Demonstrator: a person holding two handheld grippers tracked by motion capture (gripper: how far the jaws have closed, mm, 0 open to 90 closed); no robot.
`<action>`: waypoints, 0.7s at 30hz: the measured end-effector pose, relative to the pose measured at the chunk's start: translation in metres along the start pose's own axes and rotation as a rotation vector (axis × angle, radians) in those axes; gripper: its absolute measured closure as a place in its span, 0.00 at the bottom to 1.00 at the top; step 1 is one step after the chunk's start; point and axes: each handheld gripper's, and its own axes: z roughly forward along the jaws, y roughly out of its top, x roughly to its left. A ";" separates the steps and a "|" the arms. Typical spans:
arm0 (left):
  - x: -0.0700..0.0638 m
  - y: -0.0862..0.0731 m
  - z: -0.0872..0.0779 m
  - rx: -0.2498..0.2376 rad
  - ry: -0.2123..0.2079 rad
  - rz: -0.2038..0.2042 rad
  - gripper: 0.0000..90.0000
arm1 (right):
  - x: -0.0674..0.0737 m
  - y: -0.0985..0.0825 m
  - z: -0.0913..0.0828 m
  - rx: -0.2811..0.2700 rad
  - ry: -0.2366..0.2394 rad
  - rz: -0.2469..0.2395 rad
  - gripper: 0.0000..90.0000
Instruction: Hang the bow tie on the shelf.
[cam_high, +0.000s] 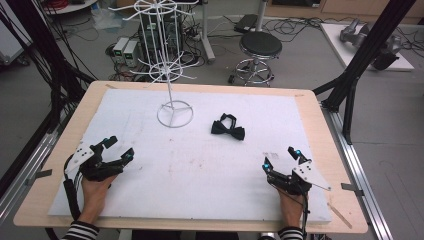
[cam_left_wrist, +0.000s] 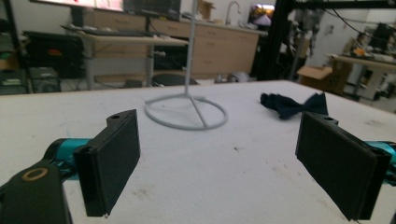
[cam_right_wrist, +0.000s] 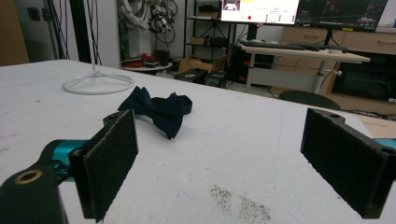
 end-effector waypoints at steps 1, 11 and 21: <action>-0.001 0.000 0.000 0.003 0.010 0.005 0.16 | 0.000 0.000 0.000 0.002 0.000 -0.001 0.11; -0.006 -0.001 0.000 0.003 -0.005 0.063 0.16 | -0.001 0.000 -0.001 -0.005 -0.001 0.007 0.11; -0.006 -0.001 0.000 -0.002 -0.004 0.062 0.16 | -0.001 0.000 -0.001 -0.007 -0.001 0.009 0.11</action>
